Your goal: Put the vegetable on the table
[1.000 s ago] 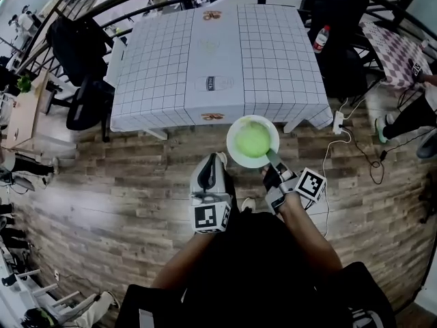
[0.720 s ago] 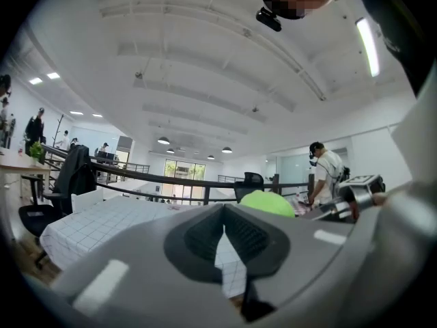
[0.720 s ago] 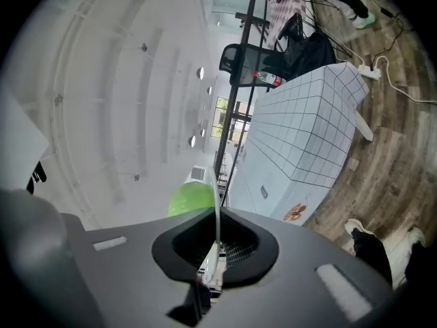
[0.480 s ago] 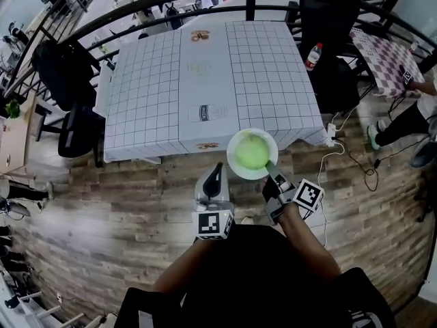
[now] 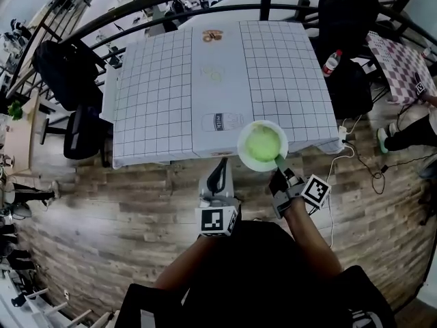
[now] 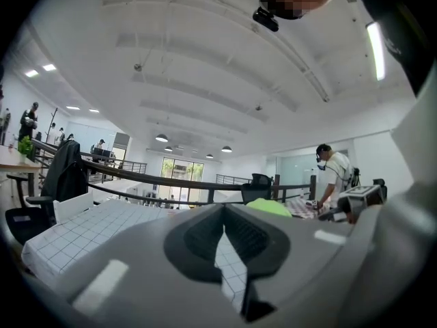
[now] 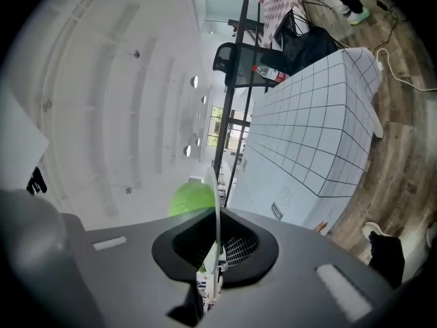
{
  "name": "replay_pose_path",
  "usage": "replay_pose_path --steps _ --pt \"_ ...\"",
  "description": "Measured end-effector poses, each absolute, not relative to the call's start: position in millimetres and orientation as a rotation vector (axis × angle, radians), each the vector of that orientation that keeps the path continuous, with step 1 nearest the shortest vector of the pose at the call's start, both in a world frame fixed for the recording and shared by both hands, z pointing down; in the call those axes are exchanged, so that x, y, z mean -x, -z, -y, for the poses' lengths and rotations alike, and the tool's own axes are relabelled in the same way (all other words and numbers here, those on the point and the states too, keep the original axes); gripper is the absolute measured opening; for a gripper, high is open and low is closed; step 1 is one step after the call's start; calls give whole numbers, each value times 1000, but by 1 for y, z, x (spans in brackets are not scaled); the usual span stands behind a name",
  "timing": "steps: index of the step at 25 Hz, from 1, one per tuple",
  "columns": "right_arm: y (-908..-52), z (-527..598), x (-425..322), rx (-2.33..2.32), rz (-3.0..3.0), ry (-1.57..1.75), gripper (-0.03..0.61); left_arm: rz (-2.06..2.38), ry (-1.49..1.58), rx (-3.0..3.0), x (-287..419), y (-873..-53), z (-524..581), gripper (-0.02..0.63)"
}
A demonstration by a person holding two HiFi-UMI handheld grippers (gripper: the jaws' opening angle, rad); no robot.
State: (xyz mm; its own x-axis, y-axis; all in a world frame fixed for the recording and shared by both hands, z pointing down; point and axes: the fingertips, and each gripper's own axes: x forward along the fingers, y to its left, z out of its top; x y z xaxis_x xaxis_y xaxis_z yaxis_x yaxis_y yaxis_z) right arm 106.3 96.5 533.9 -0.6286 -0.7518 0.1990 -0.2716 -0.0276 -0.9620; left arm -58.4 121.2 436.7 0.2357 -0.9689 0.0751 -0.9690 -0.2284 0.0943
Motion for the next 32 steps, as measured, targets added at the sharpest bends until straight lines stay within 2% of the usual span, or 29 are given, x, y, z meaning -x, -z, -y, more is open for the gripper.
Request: replay_pose_path --steps 21,32 --pt "-523 10 -42 1175 -1782 1593 8 1745 46 -2445 132 -437 -6 8" --pt "-525 34 -27 1183 -1721 1602 8 1683 32 -2478 136 -444 38 8"
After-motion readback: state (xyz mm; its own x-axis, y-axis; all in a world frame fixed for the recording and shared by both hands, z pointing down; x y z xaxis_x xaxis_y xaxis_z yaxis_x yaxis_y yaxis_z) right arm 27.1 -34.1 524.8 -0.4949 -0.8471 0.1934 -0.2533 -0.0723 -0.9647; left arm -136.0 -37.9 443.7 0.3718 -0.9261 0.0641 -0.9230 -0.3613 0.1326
